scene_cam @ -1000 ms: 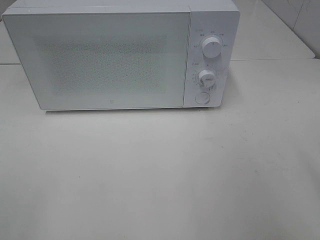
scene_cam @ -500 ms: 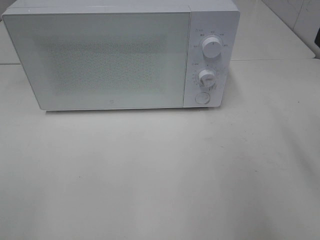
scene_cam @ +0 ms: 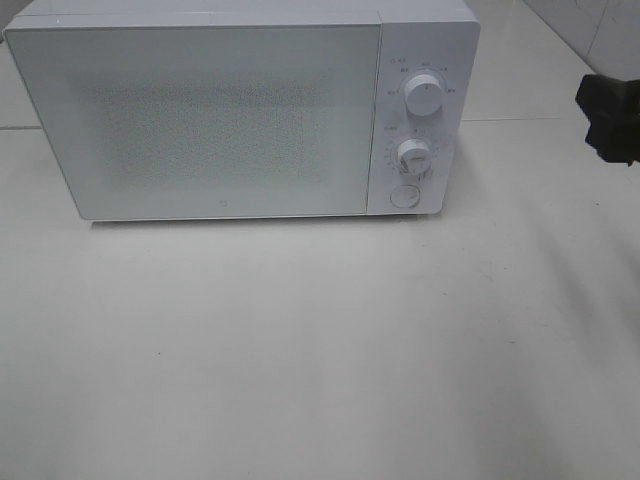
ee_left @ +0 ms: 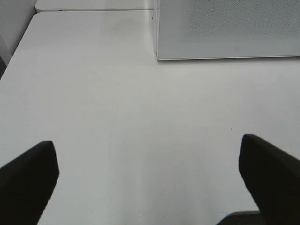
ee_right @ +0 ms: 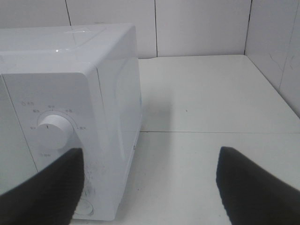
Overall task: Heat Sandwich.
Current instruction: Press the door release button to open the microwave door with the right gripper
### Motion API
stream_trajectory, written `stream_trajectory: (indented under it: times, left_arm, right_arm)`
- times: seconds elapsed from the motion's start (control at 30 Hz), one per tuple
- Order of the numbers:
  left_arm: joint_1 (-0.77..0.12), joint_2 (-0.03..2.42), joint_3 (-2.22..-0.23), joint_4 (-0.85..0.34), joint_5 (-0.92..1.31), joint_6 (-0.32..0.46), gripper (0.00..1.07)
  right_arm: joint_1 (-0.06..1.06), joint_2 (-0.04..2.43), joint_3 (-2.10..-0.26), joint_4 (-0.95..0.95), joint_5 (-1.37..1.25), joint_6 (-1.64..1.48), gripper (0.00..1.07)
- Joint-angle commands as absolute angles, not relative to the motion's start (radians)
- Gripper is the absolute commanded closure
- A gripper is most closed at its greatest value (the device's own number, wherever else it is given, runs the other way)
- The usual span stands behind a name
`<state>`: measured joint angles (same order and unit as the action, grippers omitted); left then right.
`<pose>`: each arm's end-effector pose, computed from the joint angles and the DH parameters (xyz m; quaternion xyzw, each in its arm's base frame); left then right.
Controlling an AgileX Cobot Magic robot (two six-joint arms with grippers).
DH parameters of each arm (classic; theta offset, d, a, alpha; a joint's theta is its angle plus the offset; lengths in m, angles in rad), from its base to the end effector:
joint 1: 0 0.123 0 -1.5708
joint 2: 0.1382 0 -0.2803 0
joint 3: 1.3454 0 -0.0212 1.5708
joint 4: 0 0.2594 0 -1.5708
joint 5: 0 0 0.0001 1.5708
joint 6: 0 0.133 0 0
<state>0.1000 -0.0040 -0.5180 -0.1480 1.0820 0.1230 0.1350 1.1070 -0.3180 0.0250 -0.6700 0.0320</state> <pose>0.0420 -0.0132 0.2667 0.0142 0.8506 -0.0154 0.5254 0.2530 0.0323 0.2329 -0.0245 0.7179 0.0593 0.6932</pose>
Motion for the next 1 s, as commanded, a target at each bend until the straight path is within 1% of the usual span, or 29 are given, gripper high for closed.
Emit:
stream_trajectory:
  times: [0.03,0.23,0.3,0.37,0.4,0.47,0.5,0.53,0.67,0.73,0.8,0.87,0.93,1.0]
  left_arm:
    - [0.094,-0.025,-0.517,-0.151,1.074,0.118,0.07]
    - [0.094,-0.025,-0.517,-0.151,1.074,0.118,0.07]
    - [0.094,-0.025,-0.517,-0.151,1.074,0.118,0.07]
    - [0.094,-0.025,-0.517,-0.151,1.074,0.118,0.07]
    - [0.094,-0.025,-0.517,-0.151,1.074,0.118,0.07]
    - [0.094,-0.025,-0.517,-0.151,1.074,0.118,0.07]
    - [0.094,-0.025,-0.517,-0.151,1.074,0.118,0.07]
    - [0.094,-0.025,-0.517,-0.151,1.074,0.118,0.07]
    - [0.094,-0.025,-0.517,-0.151,1.074,0.118,0.07]
    - [0.094,-0.025,-0.517,-0.151,1.074,0.118,0.07]
    - [0.094,-0.025,-0.517,-0.151,1.074,0.118,0.07]
    - [0.094,-0.025,-0.517,-0.151,1.074,0.118,0.07]
    - [0.094,-0.025,-0.517,-0.151,1.074,0.118,0.07]
    - [0.094,-0.025,-0.517,-0.151,1.074,0.118,0.07]
  right_arm:
    - [0.13,1.18,-0.285,0.069,-0.786,0.022,0.32]
    - [0.13,1.26,-0.272,0.074,-0.838,0.023,0.32]
    - [0.145,1.287,-0.272,0.088,-0.849,0.023,0.32]
    - [0.202,1.324,-0.272,0.146,-0.872,-0.018,0.32]
    - [0.202,1.324,-0.272,0.146,-0.872,-0.018,0.32]
    - [0.249,1.356,-0.272,0.187,-0.893,-0.07,0.32]
    - [0.298,1.389,-0.272,0.238,-0.924,-0.121,0.32]
    - [0.298,1.389,-0.272,0.238,-0.924,-0.121,0.32]
    - [0.426,1.487,-0.272,0.38,-1.012,-0.214,0.32]
    - [0.445,1.507,-0.272,0.402,-1.032,-0.219,0.32]
    - [0.509,1.558,-0.272,0.465,-1.083,-0.22,0.32]
    - [0.53,1.571,-0.273,0.477,-1.095,-0.22,0.32]
    - [0.591,1.611,-0.273,0.518,-1.132,-0.22,0.32]
    - [0.629,1.628,-0.274,0.555,-1.149,-0.22,0.32]
